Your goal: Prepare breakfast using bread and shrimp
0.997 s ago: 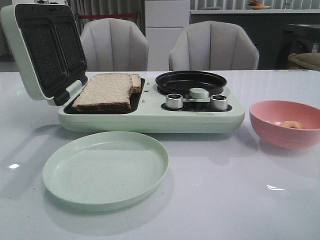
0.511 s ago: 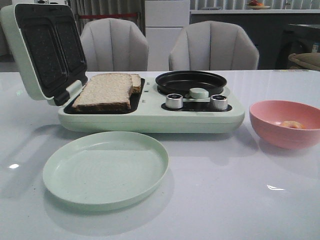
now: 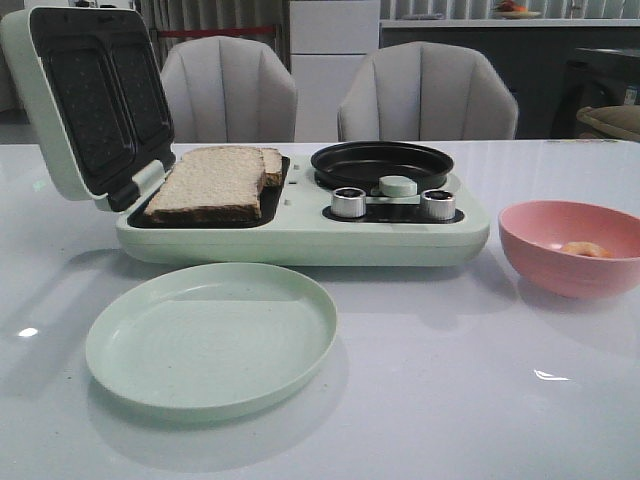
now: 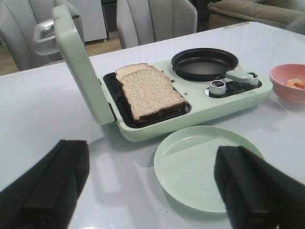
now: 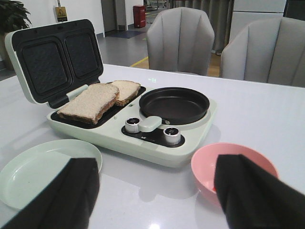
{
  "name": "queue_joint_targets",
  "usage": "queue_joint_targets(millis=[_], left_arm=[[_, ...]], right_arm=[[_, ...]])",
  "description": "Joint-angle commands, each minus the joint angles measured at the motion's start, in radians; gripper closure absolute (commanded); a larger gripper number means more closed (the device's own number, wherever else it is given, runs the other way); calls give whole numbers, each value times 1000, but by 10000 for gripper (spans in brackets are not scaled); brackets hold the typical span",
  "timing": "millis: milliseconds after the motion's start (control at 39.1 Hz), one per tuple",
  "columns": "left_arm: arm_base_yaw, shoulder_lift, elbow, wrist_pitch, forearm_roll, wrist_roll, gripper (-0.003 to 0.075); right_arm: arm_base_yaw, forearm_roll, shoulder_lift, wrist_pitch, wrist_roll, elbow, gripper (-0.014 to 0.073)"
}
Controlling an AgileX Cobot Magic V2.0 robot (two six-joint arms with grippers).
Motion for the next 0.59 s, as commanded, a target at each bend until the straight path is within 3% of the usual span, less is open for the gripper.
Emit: queue_joint_targets(millis=[0,409,563], left_arm=[[-5,8,-27,-78,-19,-3,139],[-5,8,-27,-125,-48,-3,143],[-5,55,-73,-123,-61,-3,242]], right_arm=[[-5,-4,9,-80,1,-27,-6],[-5,-4,9,-80,1,-27,-6],[-5,-4,9,-80,1,-27,-6]])
